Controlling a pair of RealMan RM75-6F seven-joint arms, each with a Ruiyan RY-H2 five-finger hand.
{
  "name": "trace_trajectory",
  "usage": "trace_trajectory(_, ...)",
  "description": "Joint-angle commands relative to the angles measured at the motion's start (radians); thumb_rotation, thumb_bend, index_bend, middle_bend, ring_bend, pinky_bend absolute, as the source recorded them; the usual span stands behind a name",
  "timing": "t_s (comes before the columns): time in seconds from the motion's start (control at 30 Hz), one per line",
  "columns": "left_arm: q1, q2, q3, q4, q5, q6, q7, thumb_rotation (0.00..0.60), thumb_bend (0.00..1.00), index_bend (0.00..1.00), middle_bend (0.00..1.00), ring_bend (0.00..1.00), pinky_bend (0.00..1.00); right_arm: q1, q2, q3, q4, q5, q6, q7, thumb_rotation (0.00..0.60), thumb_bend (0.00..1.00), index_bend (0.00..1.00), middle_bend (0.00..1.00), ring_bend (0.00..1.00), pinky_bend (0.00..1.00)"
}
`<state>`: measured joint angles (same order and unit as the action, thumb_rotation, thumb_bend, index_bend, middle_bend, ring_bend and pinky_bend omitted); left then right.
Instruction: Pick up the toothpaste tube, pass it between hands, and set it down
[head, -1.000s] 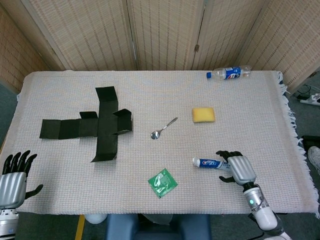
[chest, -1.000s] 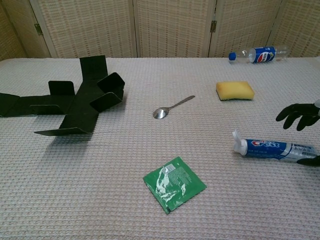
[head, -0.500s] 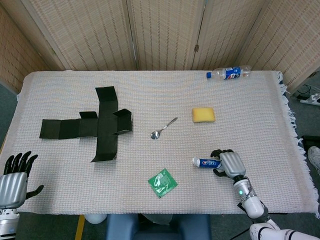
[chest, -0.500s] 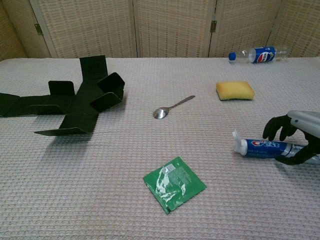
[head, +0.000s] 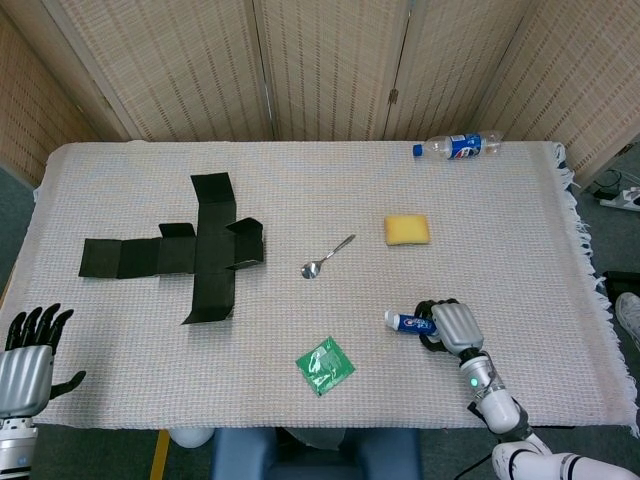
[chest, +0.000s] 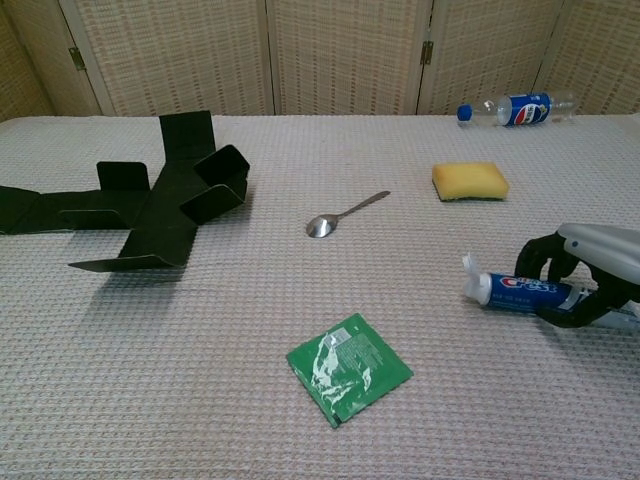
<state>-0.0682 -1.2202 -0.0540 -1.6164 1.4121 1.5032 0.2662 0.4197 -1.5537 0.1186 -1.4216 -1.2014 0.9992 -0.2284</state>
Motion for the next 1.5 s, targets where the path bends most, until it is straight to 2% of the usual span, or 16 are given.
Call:
trace_trajectory(0.03, 0.0, 0.0, 0.0, 0.001, 0.001, -0.001, -0.002, 0.6, 0.18, 0.17, 0.13, 0.07, 0.0, 0.003, -0.003, -0.003, -0.004, -0.005, 0.005, -0.002, 0.6, 0.4, 0.44, 0.45, 0.41, 0.29)
trace_trajectory(0.37, -0.039, 0.014, -0.005, -0.01, 0.052, -0.025, -0.001, 0.6, 0.18, 0.17, 0.13, 0.07, 0.0, 0.033, -0.014, -0.013, -0.022, -0.055, 0.009, -0.013, 0.6, 0.74, 0.58, 0.56, 0.53, 0.45)
trace_trajectory(0.57, -0.104, 0.037, -0.002, -0.015, 0.156, -0.062, -0.03, 0.6, 0.18, 0.2, 0.13, 0.1, 0.0, 0.099, 0.039, -0.004, -0.084, -0.084, -0.067, -0.024, 0.6, 0.85, 0.63, 0.59, 0.57, 0.51)
trace_trajectory(0.73, -0.174, 0.044, 0.0, -0.004, 0.25, -0.102, -0.091, 0.6, 0.23, 0.23, 0.21, 0.2, 0.01, 0.193, 0.133, 0.037, -0.194, -0.045, -0.18, -0.081, 0.6, 0.89, 0.64, 0.6, 0.58, 0.53)
trace_trajectory(0.83, -0.216, 0.041, -0.001, 0.004, 0.294, -0.125, -0.12, 0.6, 0.28, 0.24, 0.29, 0.28, 0.12, 0.253, 0.185, 0.065, -0.262, 0.001, -0.24, -0.127, 0.6, 0.91, 0.65, 0.61, 0.58, 0.54)
trace_trajectory(1.0, -0.28, 0.026, -0.002, 0.01, 0.342, -0.173, -0.14, 0.6, 0.37, 0.25, 0.57, 0.57, 0.4, 0.357, 0.248, 0.098, -0.342, 0.101, -0.331, -0.195, 0.6, 0.95, 0.66, 0.61, 0.58, 0.54)
trace_trajectory(1.1, -0.316, 0.018, 0.001, 0.002, 0.357, -0.213, -0.139, 0.6, 0.46, 0.23, 0.66, 0.65, 0.52, 0.425, 0.269, 0.104, -0.361, 0.166, -0.371, -0.234, 0.6, 0.96, 0.67, 0.62, 0.59, 0.54)
trace_trajectory(1.27, -0.368, -0.01, 0.006, -0.013, 0.359, -0.284, -0.109, 0.6, 0.58, 0.15, 0.73, 0.72, 0.6, 0.533, 0.276, 0.084, -0.358, 0.294, -0.408, -0.288, 0.6, 0.98, 0.67, 0.62, 0.59, 0.55)
trace_trajectory(1.37, -0.396, -0.018, 0.007, -0.029, 0.356, -0.326, -0.072, 0.6, 0.67, 0.15, 0.78, 0.76, 0.66, 0.589, 0.268, 0.062, -0.349, 0.354, -0.41, -0.314, 0.6, 0.98, 0.67, 0.62, 0.6, 0.55)
trace_trajectory(1.5, -0.431, -0.022, 0.007, -0.062, 0.351, -0.379, -0.029, 0.6, 0.76, 0.15, 0.81, 0.8, 0.7, 0.654, 0.259, 0.035, -0.345, 0.423, -0.397, -0.343, 0.6, 0.98, 0.68, 0.63, 0.6, 0.55)
